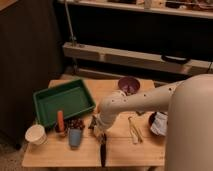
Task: Place brush in table surface
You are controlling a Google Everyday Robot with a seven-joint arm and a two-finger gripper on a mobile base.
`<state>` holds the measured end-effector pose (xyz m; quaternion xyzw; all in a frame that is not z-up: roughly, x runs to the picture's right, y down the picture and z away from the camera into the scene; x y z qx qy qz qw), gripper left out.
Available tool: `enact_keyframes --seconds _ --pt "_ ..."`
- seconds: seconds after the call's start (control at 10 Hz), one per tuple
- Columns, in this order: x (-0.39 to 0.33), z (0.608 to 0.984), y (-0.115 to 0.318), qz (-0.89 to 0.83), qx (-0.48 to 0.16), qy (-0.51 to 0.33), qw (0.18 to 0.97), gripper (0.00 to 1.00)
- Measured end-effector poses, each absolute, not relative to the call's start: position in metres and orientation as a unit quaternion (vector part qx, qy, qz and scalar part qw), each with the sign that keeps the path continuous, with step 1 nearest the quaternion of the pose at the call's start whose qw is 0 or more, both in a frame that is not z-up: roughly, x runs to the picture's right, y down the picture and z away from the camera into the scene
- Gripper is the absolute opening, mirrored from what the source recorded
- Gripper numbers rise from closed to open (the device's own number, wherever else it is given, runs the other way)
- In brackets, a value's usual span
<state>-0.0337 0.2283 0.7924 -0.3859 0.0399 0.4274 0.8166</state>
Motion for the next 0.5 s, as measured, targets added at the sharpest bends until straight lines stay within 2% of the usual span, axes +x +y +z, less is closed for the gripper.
enact_keyframes --seconds 0.5 --pt "-0.0384 0.7868 0.2299 0.409 -0.386 0.035 0.826 0.8"
